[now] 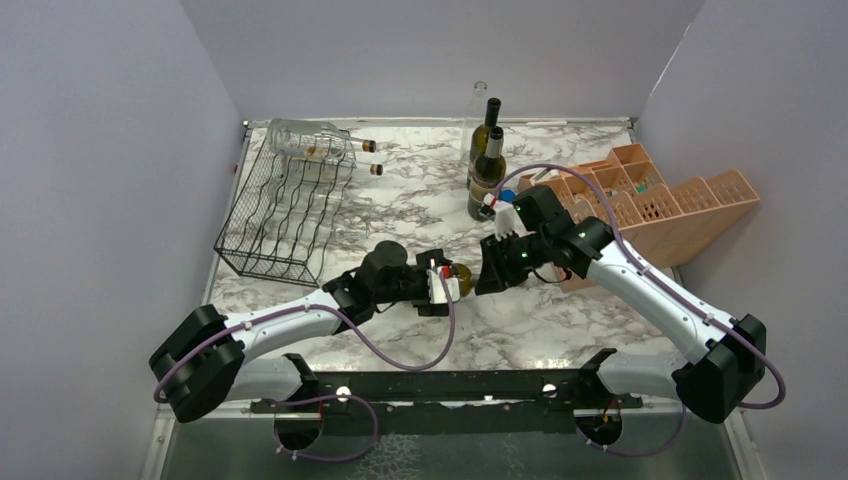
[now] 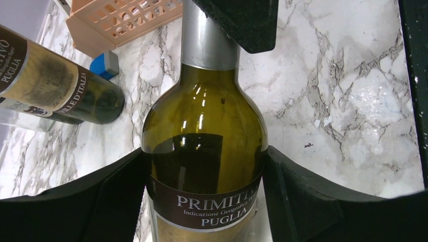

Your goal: Take the wine bottle off the wine rack

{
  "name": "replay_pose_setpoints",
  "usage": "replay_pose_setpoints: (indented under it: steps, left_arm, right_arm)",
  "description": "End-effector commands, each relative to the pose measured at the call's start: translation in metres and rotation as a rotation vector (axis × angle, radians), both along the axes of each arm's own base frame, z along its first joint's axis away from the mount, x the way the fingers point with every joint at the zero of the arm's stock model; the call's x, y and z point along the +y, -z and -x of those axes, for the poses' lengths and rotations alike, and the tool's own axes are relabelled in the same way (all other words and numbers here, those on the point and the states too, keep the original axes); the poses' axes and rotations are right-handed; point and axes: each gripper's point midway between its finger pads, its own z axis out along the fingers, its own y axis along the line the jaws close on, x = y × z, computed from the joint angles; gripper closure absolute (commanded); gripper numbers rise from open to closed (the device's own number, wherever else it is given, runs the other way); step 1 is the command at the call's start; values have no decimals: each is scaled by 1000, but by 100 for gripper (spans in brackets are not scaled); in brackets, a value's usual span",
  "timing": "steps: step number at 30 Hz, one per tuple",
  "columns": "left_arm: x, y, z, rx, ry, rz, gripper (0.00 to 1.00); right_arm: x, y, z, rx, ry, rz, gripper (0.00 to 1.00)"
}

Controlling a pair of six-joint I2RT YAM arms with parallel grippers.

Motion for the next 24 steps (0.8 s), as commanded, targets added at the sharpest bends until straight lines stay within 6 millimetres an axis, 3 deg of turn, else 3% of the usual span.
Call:
replay_pose_setpoints:
  steps: [1, 7, 11, 17, 24]
  left_arm:
    - [-6, -14, -5, 12, -43, 72, 33]
    - [-4, -24, -13, 33, -115, 119, 43]
    - [-1, -32, -25, 71, -218, 167, 43]
    - [-1, -47, -28, 110, -271, 267, 45]
    - [2, -56, -29, 134, -306, 328, 46]
  right_arm:
    - [17, -42, -16, -122, 1, -117, 80]
    - [11, -52, -38, -204, 124, -108, 34]
    - [0, -58, -58, -297, 246, -98, 14]
    - [1, -76, -76, -389, 387, -228, 15]
    - [2, -67, -92, -353, 557, -323, 17]
